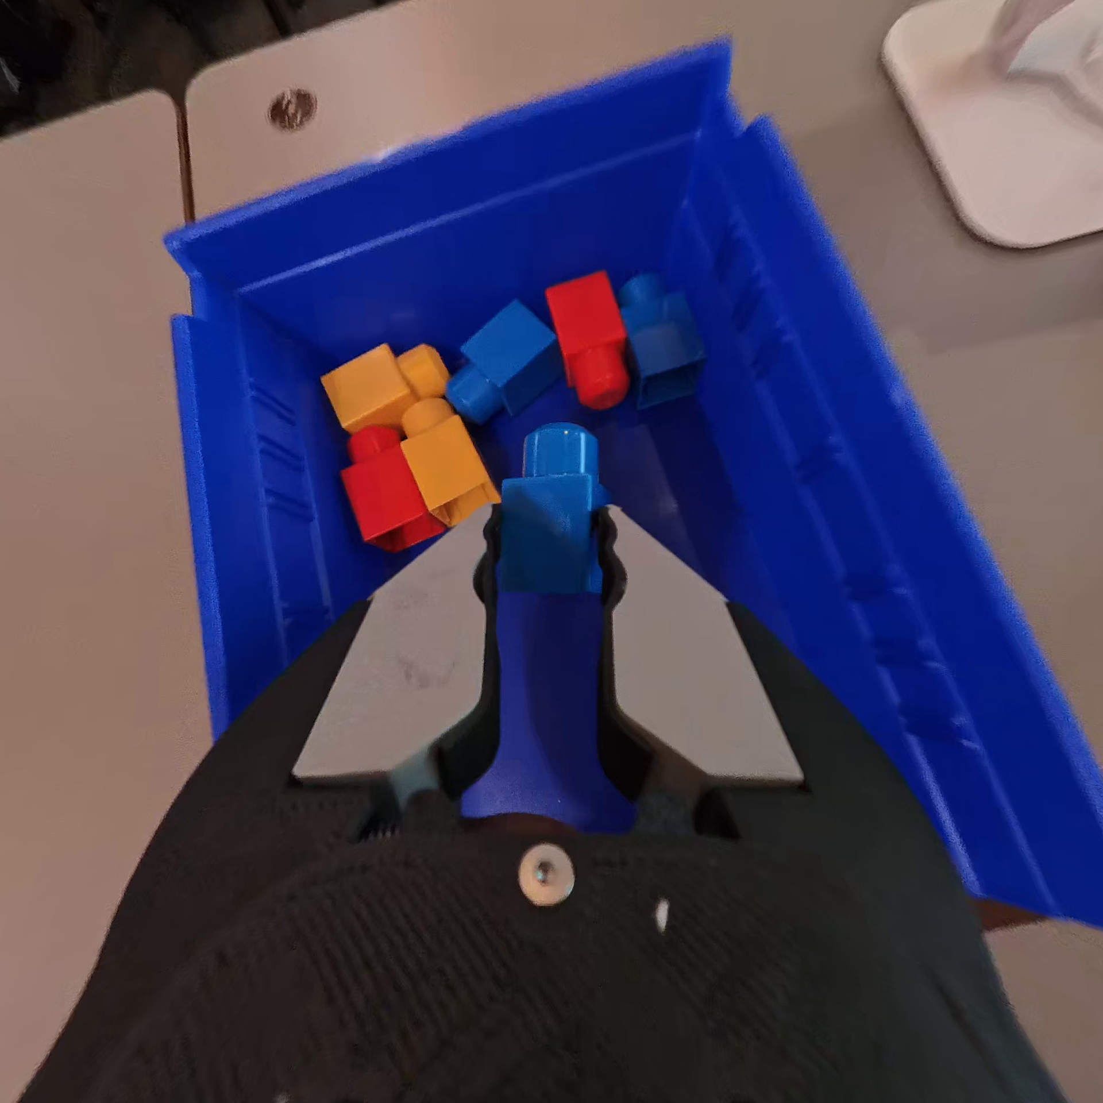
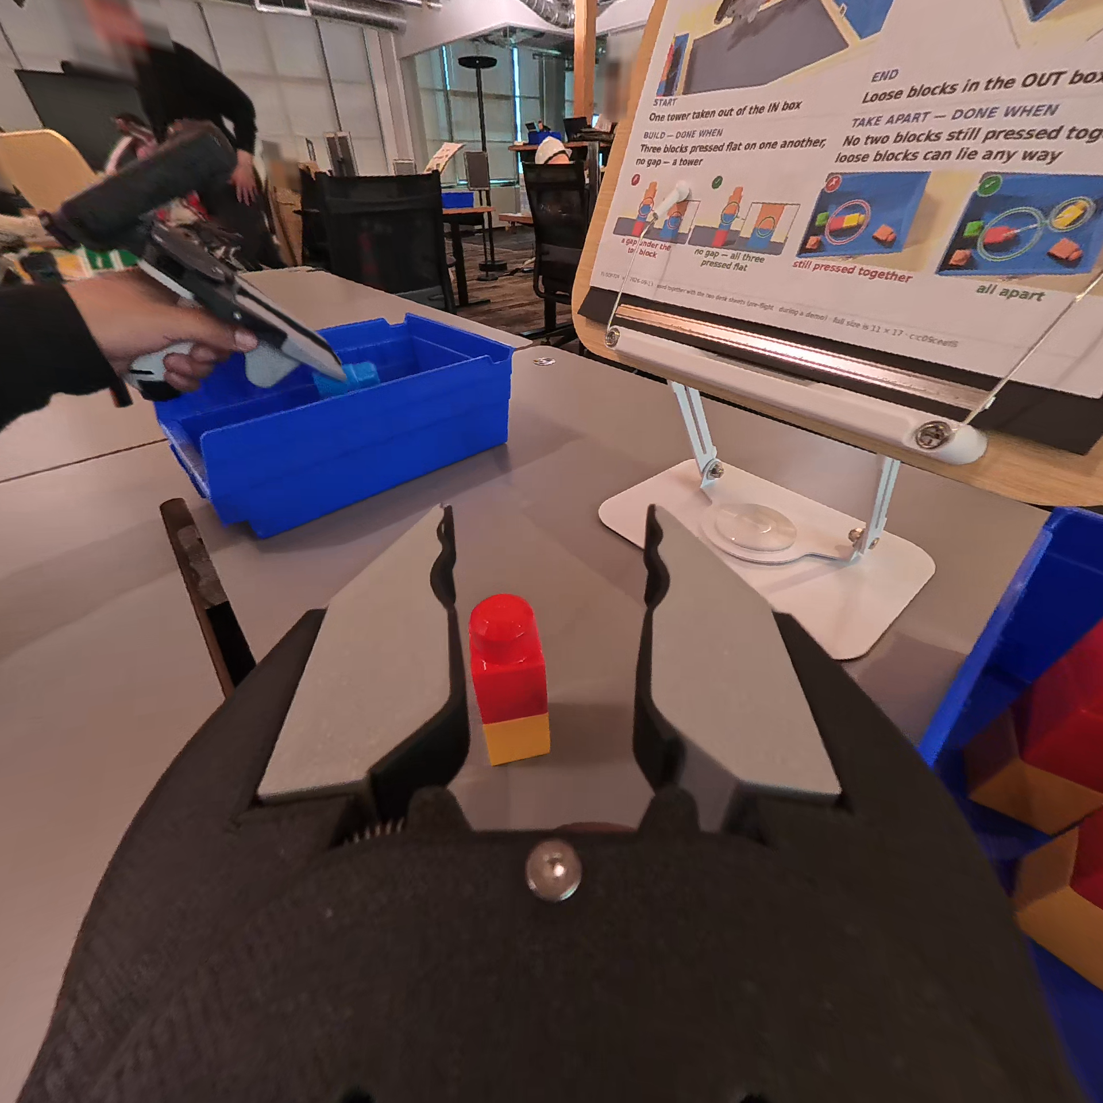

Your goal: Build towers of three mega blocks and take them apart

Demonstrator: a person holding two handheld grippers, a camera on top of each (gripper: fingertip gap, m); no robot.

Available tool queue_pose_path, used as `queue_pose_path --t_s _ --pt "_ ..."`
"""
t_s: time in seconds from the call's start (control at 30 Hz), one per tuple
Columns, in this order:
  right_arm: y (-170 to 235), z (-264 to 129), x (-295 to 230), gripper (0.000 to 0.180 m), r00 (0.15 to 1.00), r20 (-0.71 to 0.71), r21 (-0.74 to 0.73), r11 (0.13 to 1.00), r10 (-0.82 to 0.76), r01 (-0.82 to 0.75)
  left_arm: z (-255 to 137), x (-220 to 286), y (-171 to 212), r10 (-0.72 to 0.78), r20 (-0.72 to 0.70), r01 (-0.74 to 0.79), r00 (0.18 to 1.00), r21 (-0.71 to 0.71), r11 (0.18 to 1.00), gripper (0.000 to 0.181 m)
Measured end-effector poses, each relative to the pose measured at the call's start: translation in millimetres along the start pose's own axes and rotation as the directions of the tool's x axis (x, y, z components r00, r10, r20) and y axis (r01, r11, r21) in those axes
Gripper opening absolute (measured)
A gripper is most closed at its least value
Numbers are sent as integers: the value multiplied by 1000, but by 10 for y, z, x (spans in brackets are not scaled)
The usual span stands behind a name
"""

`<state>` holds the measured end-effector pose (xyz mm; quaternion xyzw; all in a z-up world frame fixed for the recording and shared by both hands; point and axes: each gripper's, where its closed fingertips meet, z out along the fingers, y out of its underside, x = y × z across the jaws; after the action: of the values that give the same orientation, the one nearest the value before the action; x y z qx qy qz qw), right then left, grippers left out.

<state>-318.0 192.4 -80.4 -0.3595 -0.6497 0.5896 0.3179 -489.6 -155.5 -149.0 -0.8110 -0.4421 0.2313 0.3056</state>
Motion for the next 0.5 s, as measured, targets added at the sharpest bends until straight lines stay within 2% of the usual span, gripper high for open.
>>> queue_pose_path --t_s 0.07,0.17,0.23,0.33,0.4,0.5 --pt "7 10 -41 61 1000 26 -7 1000 15 -15 -182 127 -136 -11 -83 16 997 66 998 31" --pt "11 26 -146 61 994 92 -19 998 54 -52 -572 628 -446 58 -322 23 945 243 970 31" --pt "9 34 -279 62 979 178 -31 995 100 -96 -937 1113 -631 138 -535 84 833 369 926 30" --pt "13 34 -566 64 913 354 -75 979 203 -188 -1306 1684 -726 197 -741 208 643 416 886 30" --pt "16 29 -726 65 862 439 -104 968 252 -230 -1410 2005 -721 235 -801 248 551 426 870 30" --pt "13 27 -846 67 819 496 -124 957 290 -264 -1429 2455 -652 312 -817 229 485 463 856 30"
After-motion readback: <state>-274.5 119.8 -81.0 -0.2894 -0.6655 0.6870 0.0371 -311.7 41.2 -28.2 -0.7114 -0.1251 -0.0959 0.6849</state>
